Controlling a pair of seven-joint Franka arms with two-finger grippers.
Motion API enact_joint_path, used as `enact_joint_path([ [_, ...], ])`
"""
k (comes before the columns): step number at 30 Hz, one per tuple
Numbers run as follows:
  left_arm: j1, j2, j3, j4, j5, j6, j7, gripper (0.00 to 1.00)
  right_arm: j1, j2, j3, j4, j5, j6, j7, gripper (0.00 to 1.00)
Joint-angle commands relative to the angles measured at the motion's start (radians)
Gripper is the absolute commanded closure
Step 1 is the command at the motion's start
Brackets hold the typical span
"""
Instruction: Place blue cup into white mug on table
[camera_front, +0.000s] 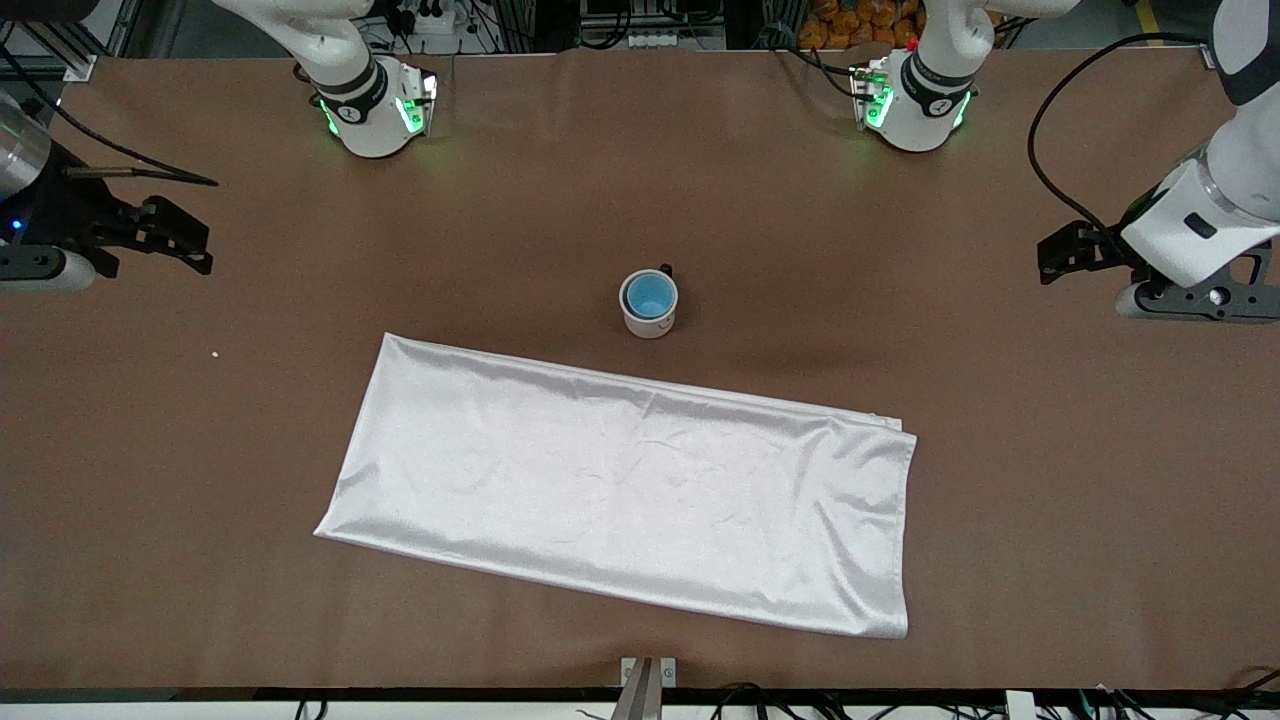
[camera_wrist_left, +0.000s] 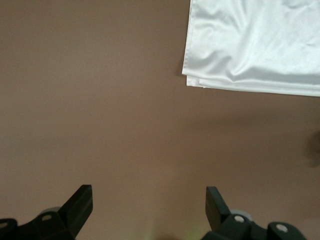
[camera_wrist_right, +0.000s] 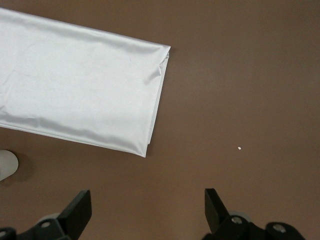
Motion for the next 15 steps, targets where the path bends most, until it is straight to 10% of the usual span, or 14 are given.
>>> enact_joint_path([
  [1, -0.008, -0.067, 0.018, -0.087, -0.024, 0.013, 0.021, 0.00, -0.006, -0.006, 0.000, 0.009, 0.006, -0.016, -0.015, 0.00],
  [15, 0.130, -0.044, -0.081, -0.061, -0.035, 0.043, 0.000, 0.00, -0.008, -0.003, -0.010, 0.004, 0.005, -0.014, -0.008, 0.00],
])
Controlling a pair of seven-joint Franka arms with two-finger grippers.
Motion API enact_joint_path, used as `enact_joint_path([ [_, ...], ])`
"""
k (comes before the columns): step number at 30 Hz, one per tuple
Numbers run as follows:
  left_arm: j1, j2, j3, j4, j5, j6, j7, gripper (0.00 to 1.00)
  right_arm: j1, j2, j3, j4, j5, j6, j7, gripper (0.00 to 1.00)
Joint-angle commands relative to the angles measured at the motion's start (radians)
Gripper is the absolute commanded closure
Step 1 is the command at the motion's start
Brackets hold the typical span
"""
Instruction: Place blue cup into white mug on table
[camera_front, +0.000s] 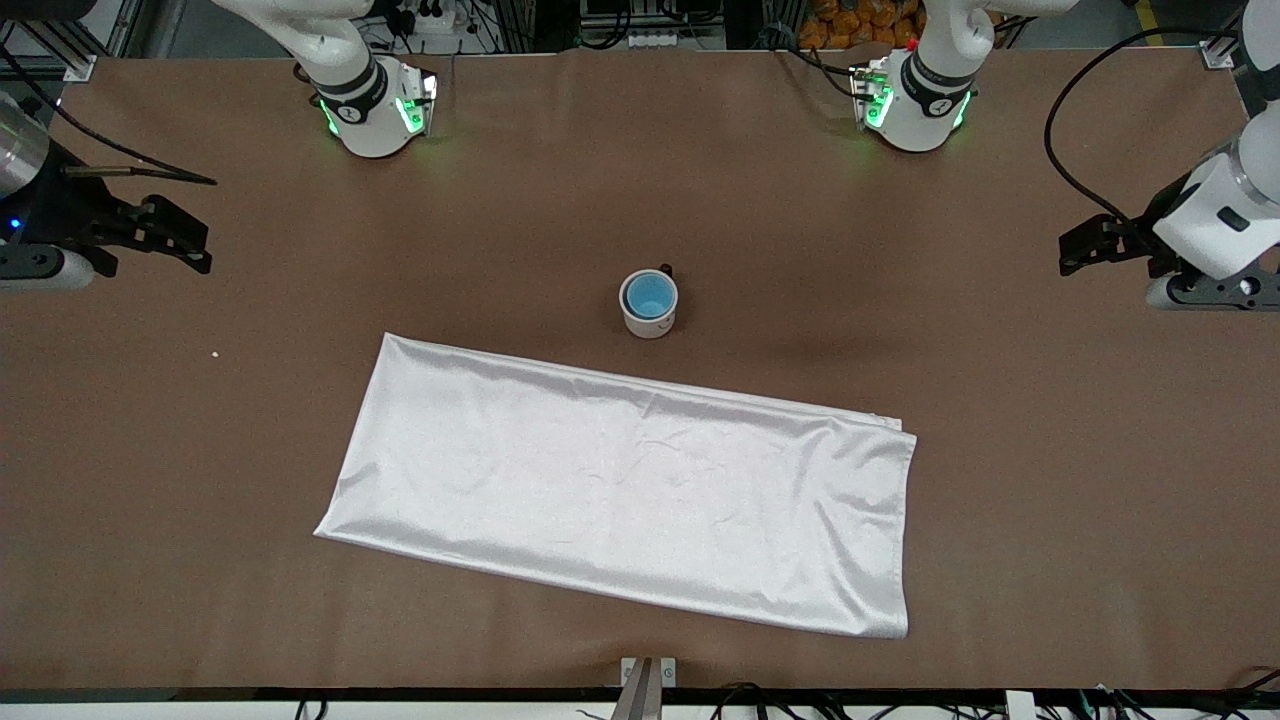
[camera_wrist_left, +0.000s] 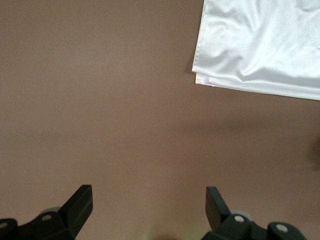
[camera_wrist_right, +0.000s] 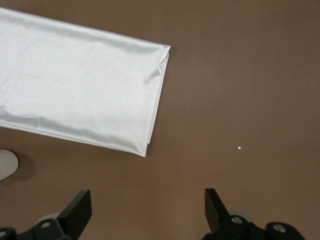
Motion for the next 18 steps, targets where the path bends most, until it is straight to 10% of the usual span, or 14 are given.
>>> enact_joint_path([
  [1, 0.086, -0.008, -0.088, -0.001, -0.025, 0.016, -0.002, 0.00, -0.006, -0.002, -0.015, 0.004, 0.005, -0.012, -0.008, 0.00],
  [18, 0.241, 0.000, -0.293, 0.018, -0.025, 0.018, -0.042, 0.00, -0.006, 0.003, -0.026, -0.004, 0.005, -0.014, -0.009, 0.00],
])
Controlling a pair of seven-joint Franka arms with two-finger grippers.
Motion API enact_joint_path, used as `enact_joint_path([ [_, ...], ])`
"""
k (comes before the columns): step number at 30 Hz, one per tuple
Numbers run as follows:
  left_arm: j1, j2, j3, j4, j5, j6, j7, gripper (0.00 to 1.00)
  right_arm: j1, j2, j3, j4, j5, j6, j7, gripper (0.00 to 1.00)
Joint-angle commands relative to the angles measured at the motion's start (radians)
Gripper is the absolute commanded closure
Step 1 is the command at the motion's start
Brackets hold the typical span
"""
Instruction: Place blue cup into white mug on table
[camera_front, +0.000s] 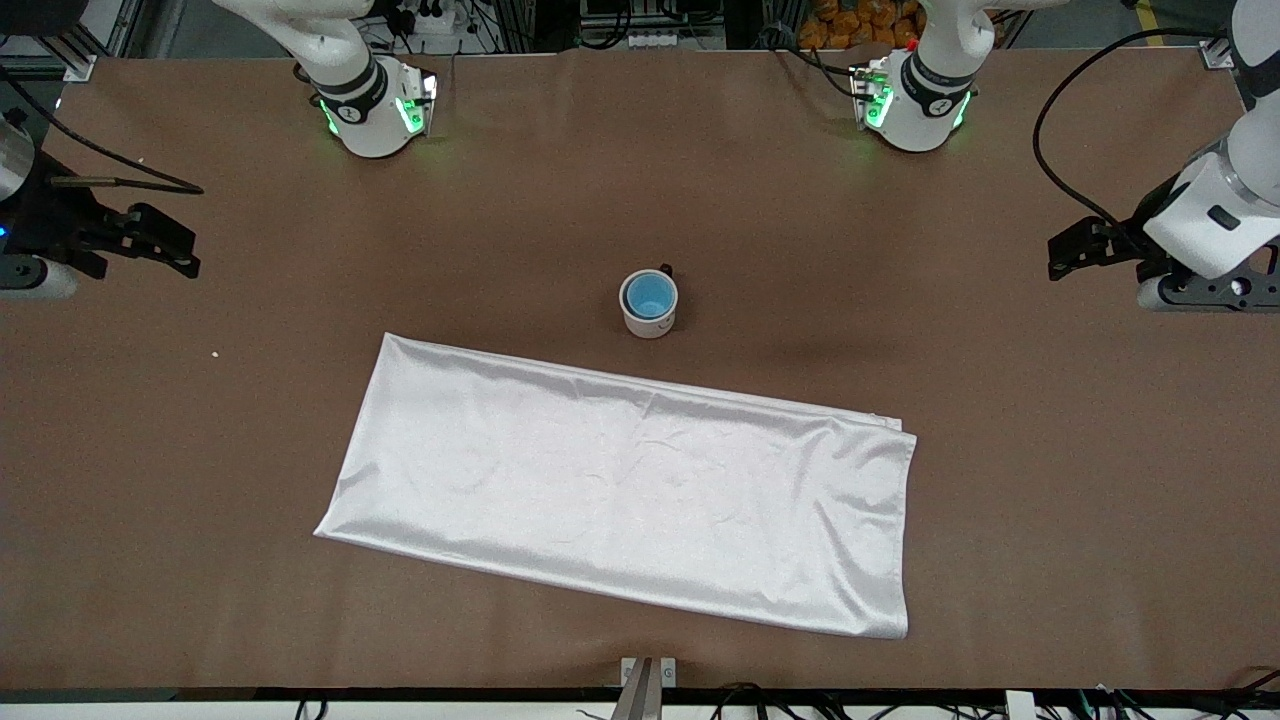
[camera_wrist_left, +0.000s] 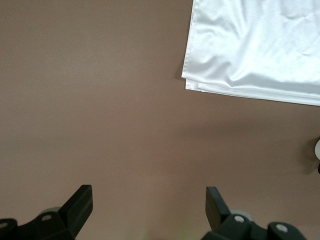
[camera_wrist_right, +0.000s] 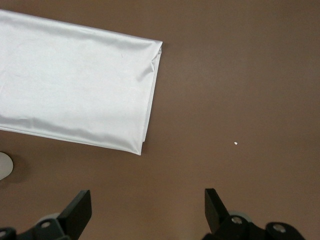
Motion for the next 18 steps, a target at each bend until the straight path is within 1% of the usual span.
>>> enact_joint_path([
  [1, 0.021, 0.000, -0.035, 0.012, -0.019, 0.000, -0.016, 0.00, -0.005, -0.004, 0.001, 0.001, 0.005, -0.008, -0.009, 0.00],
  [10, -0.002, 0.000, -0.026, 0.012, -0.019, 0.000, -0.016, 0.00, -0.007, -0.002, 0.001, 0.001, 0.005, -0.008, -0.009, 0.00],
  [12, -0.024, 0.000, -0.007, 0.012, -0.018, 0.000, -0.016, 0.00, -0.007, -0.002, 0.001, 0.001, 0.007, -0.008, -0.006, 0.00],
  [15, -0.067, 0.000, 0.042, 0.012, -0.019, 0.000, -0.018, 0.00, -0.005, -0.002, 0.001, 0.001, 0.007, -0.008, -0.004, 0.00],
  [18, -0.073, 0.000, 0.054, 0.012, -0.019, 0.000, -0.018, 0.00, -0.005, -0.001, 0.001, 0.001, 0.007, -0.006, -0.004, 0.00],
])
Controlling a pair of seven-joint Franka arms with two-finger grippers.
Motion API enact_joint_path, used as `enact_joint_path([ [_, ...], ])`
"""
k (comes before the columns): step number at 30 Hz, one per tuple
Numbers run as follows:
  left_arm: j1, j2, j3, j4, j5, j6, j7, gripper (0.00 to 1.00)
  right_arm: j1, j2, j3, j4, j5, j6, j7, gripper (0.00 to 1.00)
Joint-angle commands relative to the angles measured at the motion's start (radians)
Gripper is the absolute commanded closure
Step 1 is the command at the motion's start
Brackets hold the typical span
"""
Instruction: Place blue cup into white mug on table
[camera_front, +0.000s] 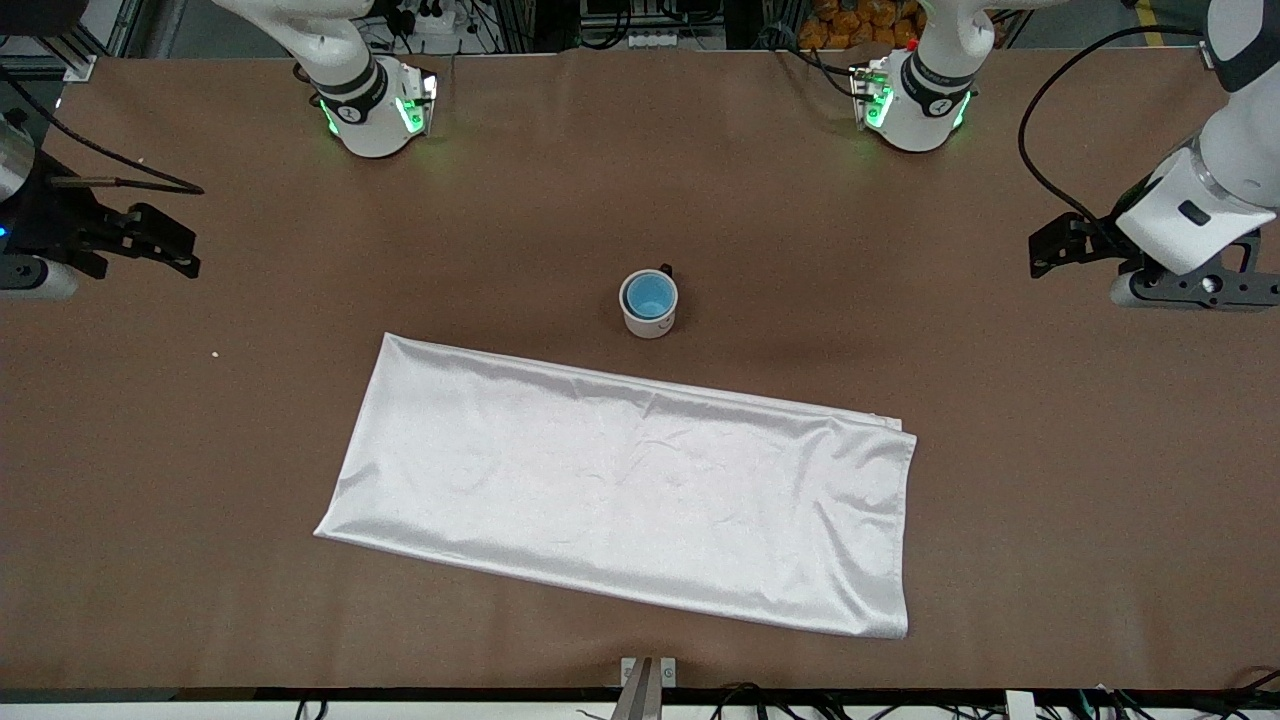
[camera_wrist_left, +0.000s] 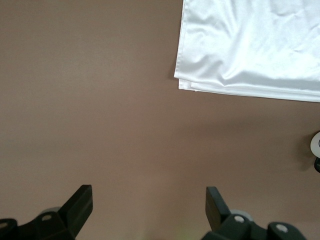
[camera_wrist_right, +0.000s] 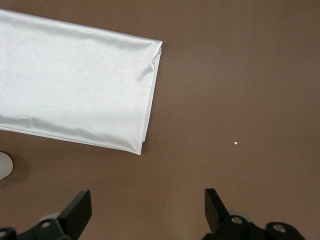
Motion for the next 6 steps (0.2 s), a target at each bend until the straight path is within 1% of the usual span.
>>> enact_joint_path([
  [1, -0.035, 0.000, 0.044, 0.010, -0.019, 0.000, -0.016, 0.00, -0.004, -0.001, 0.001, 0.001, 0.007, -0.006, -0.004, 0.00],
  [6, -0.037, 0.000, 0.044, 0.010, -0.019, 0.000, -0.016, 0.00, -0.004, -0.001, 0.001, 0.001, 0.008, -0.007, -0.004, 0.00],
])
